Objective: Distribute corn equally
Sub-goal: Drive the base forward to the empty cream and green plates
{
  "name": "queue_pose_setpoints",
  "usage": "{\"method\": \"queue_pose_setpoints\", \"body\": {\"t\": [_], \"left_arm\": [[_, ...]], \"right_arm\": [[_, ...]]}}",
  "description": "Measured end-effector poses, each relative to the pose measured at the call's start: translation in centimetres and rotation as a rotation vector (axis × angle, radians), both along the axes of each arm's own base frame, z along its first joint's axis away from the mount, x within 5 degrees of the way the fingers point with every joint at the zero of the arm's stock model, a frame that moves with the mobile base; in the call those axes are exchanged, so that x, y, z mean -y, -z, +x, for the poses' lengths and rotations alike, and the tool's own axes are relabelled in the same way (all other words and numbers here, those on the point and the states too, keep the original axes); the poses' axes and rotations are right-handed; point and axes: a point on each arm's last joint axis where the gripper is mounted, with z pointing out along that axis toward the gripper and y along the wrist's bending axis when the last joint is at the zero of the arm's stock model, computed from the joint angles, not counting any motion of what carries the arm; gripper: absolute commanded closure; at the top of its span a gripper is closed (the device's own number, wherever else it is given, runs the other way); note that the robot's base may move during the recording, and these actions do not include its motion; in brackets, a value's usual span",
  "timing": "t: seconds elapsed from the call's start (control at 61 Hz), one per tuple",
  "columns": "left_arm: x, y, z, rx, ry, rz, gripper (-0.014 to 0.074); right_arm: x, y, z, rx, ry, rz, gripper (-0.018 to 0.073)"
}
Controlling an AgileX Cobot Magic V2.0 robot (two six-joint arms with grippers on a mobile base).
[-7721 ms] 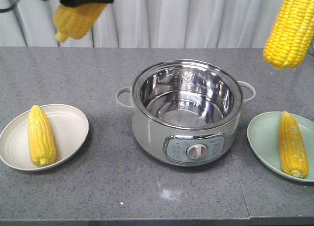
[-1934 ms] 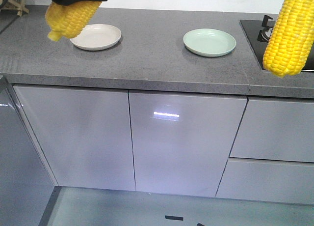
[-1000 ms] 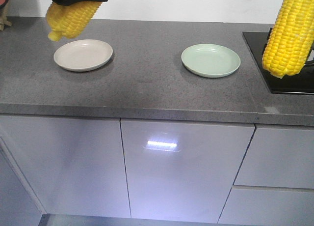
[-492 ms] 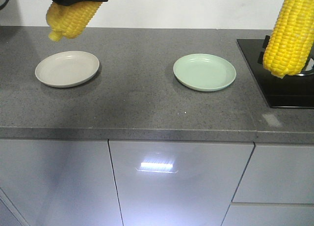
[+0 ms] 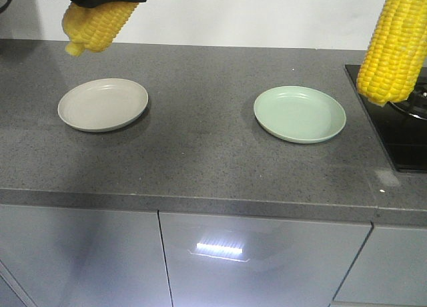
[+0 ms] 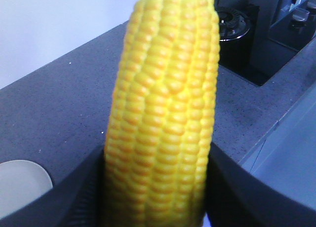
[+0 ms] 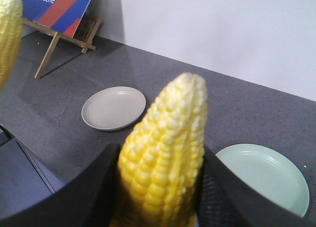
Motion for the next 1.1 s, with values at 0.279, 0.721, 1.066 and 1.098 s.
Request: {"method": "queue_pose_setpoints", "body": {"t": [0.279, 0.721, 1.066, 1.098], "left_arm": [[0.0, 0.0, 0.0, 0.0, 0.0, 0.0, 0.0602], [0.0, 0.0, 0.0, 0.0, 0.0, 0.0, 0.0602], [0.0, 0.0, 0.0, 0.0, 0.0, 0.0, 0.0602], [0.0, 0.0, 0.0, 0.0, 0.0, 0.0, 0.0602]], "right_arm": [[0.0, 0.0, 0.0, 0.0, 0.0, 0.0, 0.0565], [0.0, 0.0, 0.0, 0.0, 0.0, 0.0, 0.0565], [0.0, 0.0, 0.0, 0.0, 0.0, 0.0, 0.0565], [0.0, 0.0, 0.0, 0.0, 0.0, 0.0, 0.0565]]}}
